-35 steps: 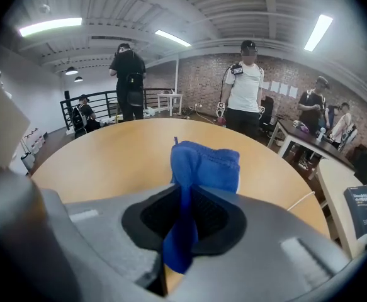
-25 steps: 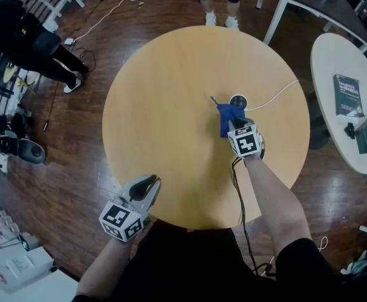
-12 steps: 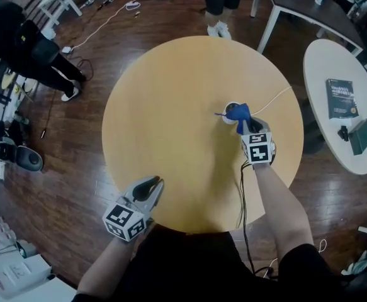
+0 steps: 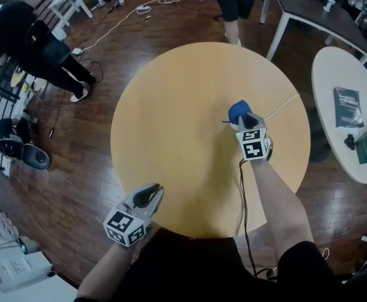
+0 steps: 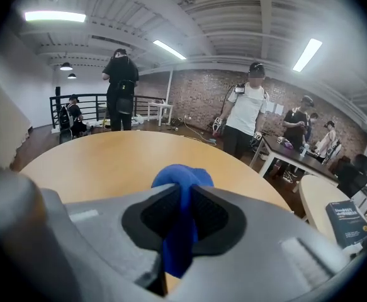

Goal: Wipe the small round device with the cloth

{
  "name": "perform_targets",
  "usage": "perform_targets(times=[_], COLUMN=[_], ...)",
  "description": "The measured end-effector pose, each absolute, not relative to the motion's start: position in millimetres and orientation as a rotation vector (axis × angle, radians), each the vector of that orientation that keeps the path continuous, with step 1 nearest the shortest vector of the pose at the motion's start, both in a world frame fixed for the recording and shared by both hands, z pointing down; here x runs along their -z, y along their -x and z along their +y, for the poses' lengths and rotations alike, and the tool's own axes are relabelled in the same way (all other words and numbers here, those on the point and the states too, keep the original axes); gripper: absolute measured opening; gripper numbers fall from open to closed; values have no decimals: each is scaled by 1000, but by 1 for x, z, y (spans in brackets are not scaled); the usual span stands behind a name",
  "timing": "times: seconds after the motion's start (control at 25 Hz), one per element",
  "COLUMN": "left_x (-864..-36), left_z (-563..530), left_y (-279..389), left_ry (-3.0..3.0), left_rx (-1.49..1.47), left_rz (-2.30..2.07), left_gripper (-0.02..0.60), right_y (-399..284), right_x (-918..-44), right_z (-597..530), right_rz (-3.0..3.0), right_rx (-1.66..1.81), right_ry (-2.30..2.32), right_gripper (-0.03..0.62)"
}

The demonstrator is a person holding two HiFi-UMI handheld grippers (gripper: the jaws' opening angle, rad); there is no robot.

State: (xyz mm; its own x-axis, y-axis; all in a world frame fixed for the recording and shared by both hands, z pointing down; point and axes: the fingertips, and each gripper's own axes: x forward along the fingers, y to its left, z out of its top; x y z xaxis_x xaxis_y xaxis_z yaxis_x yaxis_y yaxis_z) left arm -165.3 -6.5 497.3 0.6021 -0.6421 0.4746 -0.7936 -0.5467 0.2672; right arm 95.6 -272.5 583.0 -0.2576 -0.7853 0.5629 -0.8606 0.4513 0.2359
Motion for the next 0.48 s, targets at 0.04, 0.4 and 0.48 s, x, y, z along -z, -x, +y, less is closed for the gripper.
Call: perform_targets(times=[0.04,0.4,0.48], left_x=[-497,-502,-502], left_z=[-6,-9,-9], left_y=[167,157,153], left_ry=[-2371,-2379,-2387], left_rx=[-447,-444,-448], left_rz=[-1142,-1099,-1084], left_gripper=[51,52,52], right_y=[-95,-112,-117], right_x=[-583,-600,-610], right_z=[-273,-258,-251], right_rz=[-2083,-2076,-2048], right_rx=[-163,-297,-332], right_ry=[-1368,-1412,-1404], right_gripper=[48,48,48])
